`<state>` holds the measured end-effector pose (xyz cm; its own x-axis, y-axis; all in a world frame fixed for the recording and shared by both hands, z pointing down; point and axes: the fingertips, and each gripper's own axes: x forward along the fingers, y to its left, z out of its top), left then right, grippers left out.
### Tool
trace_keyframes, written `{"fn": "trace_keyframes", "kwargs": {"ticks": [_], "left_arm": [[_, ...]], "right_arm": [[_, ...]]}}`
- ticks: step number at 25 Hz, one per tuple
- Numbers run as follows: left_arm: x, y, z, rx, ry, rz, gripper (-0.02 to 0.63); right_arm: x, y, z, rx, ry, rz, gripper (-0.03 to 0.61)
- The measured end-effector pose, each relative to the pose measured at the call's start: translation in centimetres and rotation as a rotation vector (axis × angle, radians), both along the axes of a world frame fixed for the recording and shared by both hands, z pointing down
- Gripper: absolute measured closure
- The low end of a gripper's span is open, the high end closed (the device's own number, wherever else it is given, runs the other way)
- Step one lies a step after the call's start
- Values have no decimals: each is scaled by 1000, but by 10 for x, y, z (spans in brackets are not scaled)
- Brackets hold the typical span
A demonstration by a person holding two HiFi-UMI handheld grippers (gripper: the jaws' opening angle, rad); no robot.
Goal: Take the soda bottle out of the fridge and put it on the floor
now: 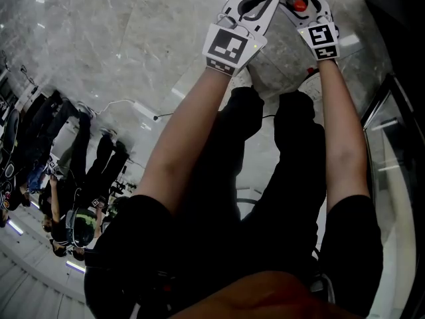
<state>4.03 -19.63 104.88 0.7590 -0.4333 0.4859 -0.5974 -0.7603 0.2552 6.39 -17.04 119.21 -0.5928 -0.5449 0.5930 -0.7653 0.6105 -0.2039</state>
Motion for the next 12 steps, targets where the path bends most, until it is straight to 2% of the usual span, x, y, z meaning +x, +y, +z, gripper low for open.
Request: {"fn": "trace_keyframes", "kwargs": {"ticks": [7,12], "left_arm": [[-11,-1,-48,5,10,-13,611],[-20,9,-126,21,35,-24,611]], "right_arm": [[10,3,-50,-3,-3,66,256],[6,14,-161,53,-53,89,258]]}}
